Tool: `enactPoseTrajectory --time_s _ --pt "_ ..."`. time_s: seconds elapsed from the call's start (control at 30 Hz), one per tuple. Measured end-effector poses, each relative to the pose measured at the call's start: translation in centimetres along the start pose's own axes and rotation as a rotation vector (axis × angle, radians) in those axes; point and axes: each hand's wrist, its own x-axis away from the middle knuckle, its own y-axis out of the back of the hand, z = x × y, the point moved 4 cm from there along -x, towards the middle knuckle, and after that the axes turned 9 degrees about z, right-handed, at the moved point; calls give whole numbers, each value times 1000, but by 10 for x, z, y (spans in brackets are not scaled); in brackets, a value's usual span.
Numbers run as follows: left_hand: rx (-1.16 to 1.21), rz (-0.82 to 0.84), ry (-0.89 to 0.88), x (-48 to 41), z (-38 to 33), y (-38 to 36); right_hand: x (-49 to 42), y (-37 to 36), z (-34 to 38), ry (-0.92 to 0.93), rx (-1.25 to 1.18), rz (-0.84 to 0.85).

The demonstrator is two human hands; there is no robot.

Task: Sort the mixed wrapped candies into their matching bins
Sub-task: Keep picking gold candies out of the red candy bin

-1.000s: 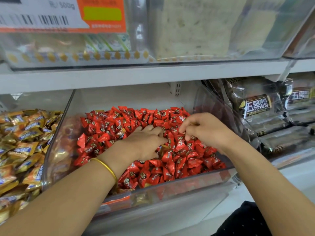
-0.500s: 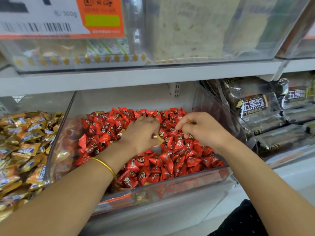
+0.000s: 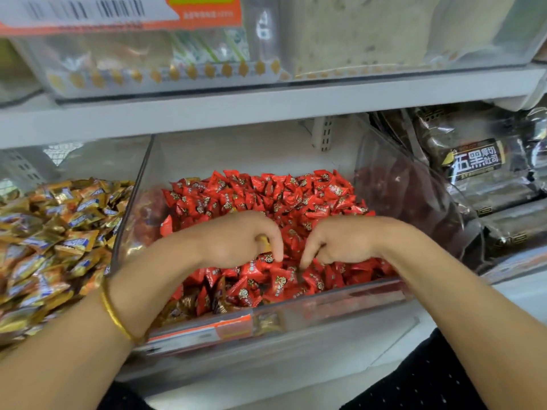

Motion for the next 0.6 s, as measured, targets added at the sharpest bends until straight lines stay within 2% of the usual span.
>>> enactPoseTrajectory --time_s 0.1,0.2,0.3,0.4,0.47,0.5,0.6 --pt "-124 163 -13 0 -2 -15 13 15 -7 32 -243 -182" --pt "-331 203 76 -6 7 -23 22 14 12 202 -395 -153" --pt "-409 73 139 -8 10 -17 19 9 29 291 -378 -57" --pt "-391 -74 144 -8 14 -10 4 -5 34 249 -237 108" --pt "-373 -105 141 -5 16 -8 -5 -8 27 183 -66 130" --pt "-359 -103 138 -4 17 -8 -4 -4 20 127 -48 82" --pt "-294 -115 111 -3 16 -9 14 21 -3 48 -318 -216"
